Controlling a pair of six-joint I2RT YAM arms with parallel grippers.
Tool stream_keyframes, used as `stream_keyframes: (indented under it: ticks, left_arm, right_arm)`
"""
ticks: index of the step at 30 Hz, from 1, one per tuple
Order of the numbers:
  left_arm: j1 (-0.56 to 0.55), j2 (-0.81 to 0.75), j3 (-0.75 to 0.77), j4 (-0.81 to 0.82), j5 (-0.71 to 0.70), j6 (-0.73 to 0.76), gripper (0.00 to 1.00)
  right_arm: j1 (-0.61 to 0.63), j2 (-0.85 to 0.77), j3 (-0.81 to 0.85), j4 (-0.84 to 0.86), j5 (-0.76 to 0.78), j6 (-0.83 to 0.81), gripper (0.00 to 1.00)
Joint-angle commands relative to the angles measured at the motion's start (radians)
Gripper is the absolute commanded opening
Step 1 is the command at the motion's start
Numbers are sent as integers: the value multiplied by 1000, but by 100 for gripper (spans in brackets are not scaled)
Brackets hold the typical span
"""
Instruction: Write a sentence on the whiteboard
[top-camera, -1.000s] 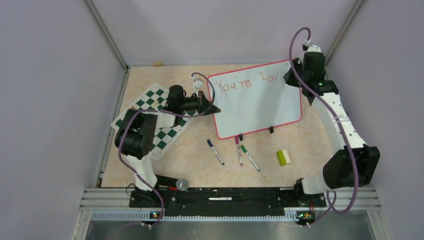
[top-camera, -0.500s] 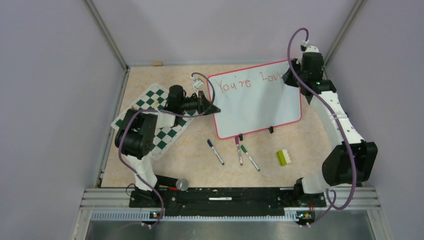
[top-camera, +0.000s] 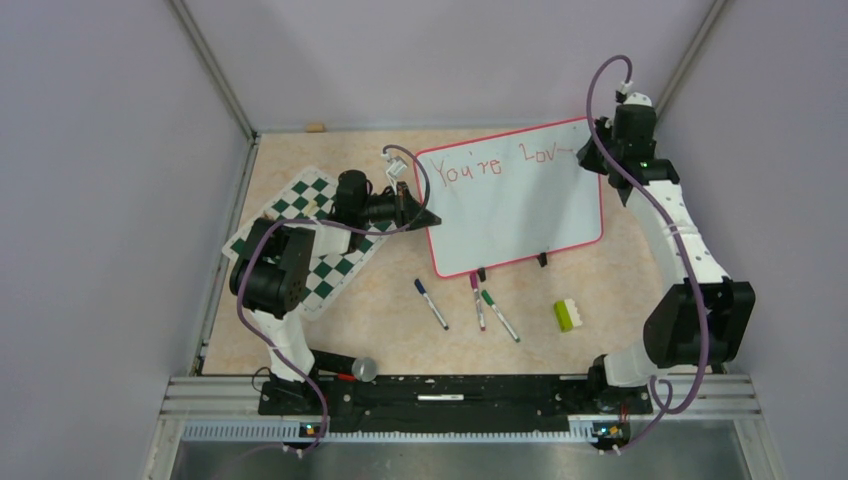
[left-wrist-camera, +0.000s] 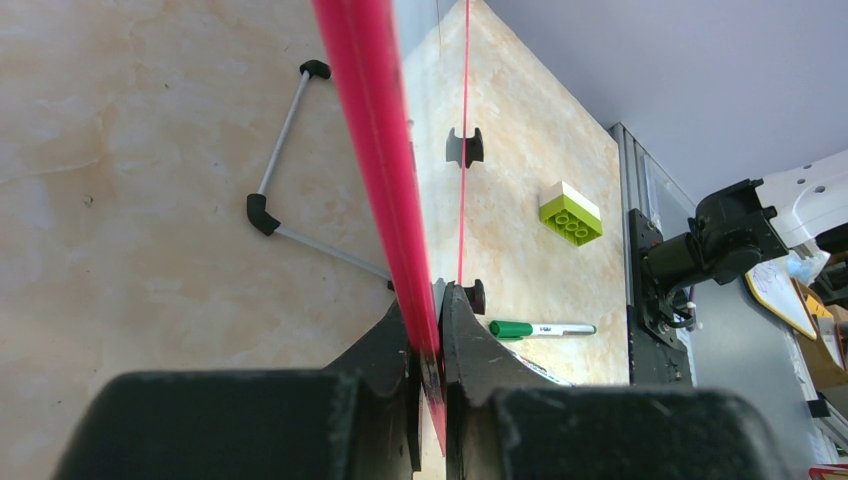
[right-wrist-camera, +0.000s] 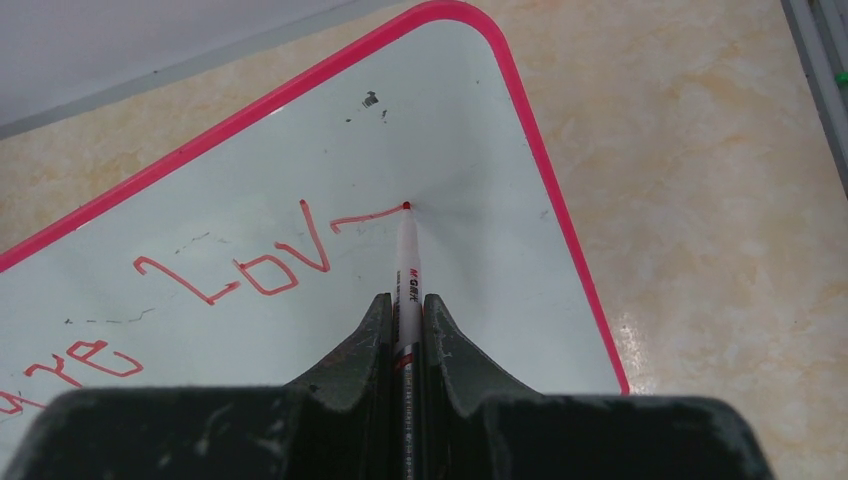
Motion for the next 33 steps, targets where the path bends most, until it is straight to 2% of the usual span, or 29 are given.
stream_keyframes:
  ticks: [1, 21, 33]
  left_arm:
    - [-22, 26, -27, -52, -42, 198, 0]
    - [-22, 24, -27, -55, -43, 201, 0]
    - [-22, 25, -28, -55, -42, 203, 0]
  right_arm:
    - [-6, 13, 19, 41, -28, 9, 0]
    - [-6, 30, 66, 68, -119, 7, 0]
    - [-5, -7, -12, 51, -160, 5, 0]
